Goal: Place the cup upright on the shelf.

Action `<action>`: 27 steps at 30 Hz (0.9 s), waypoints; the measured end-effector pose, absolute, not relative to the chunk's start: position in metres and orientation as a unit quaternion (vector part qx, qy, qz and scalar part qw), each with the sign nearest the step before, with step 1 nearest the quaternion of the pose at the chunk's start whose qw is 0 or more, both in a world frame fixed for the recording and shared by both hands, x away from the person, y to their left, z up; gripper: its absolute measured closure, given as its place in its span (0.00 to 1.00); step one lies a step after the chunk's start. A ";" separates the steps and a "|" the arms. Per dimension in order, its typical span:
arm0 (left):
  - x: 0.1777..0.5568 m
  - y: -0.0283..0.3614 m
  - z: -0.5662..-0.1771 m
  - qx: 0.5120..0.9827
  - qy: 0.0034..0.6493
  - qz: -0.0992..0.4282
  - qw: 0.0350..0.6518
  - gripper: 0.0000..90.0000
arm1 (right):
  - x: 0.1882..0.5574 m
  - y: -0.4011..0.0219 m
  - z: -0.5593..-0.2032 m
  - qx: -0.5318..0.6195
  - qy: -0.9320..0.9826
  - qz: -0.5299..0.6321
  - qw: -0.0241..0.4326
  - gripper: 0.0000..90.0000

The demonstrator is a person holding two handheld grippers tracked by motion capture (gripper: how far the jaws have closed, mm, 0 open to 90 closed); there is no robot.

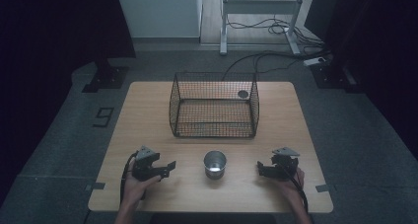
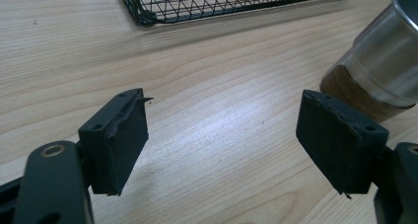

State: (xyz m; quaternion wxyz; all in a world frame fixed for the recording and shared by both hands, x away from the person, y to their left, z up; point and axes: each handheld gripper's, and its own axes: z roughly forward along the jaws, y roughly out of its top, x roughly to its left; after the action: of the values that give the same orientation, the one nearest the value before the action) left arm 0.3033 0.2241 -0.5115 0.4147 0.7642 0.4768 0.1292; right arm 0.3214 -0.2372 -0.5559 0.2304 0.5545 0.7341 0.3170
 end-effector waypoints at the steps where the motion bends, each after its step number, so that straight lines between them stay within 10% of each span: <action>1: 0.303 0.225 -0.511 0.764 0.478 0.129 0.415 0.22 | 0.321 -0.238 -0.556 0.554 0.734 0.317 0.230 0.03; 27: 0.302 0.224 -0.510 0.760 0.477 0.122 0.424 0.21 | 0.311 -0.245 -0.537 0.552 0.707 0.364 0.250 0.11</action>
State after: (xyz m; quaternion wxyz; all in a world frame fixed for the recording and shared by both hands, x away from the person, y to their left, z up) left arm 0.3025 0.2240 -0.5095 0.4241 0.7604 0.4766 0.1218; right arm 0.3105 -0.2449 -0.5370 0.2504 0.5521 0.7072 0.3638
